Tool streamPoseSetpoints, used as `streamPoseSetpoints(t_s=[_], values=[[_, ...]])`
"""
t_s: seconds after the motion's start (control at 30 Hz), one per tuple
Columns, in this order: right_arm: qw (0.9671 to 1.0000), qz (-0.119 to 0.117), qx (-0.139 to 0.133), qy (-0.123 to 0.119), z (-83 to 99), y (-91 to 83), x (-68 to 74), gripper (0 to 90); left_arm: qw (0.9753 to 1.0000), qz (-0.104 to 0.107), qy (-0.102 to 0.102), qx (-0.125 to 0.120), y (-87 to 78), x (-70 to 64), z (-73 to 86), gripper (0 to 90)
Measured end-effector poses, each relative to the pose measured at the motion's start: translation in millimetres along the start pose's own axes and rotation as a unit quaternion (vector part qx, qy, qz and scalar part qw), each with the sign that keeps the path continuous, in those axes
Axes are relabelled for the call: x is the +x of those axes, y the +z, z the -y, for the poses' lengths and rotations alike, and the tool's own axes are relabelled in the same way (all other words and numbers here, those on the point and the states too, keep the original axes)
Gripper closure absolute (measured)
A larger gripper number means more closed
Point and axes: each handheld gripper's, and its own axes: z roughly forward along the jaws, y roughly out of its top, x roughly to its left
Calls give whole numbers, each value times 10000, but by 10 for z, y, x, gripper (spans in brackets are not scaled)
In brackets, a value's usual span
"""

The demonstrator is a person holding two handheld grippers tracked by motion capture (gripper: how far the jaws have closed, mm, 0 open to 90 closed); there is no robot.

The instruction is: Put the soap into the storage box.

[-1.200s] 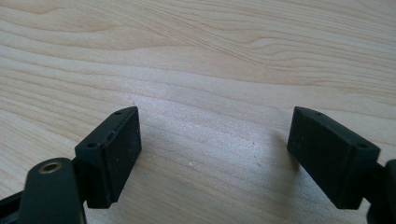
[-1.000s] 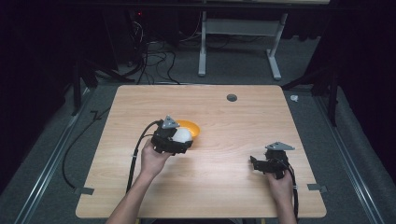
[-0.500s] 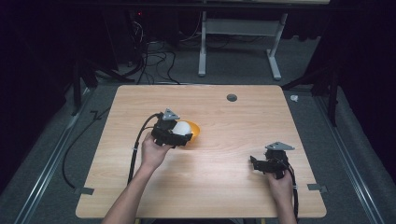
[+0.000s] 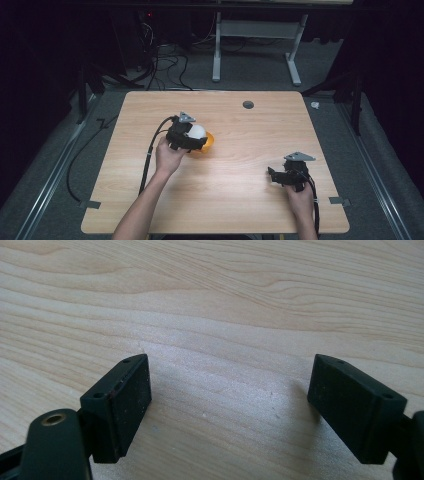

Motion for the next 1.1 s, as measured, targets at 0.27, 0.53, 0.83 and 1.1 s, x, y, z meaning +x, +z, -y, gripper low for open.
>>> streamPoseSetpoints(t_s=[0.27,0.53,0.83,1.1], values=[[10000,-3,0,0,0,0,0,184,9998,-108,-130,122,146,59,21,239],[10000,-7,-1,-2,0,0,-2,184,9992,-134,-321,213,302,109,44,239],[10000,-8,-2,-1,0,0,-2,184,9978,-274,-485,361,460,174,76,238],[10000,-5,-2,-2,0,0,-3,185,9970,-368,-479,482,533,182,98,238]])
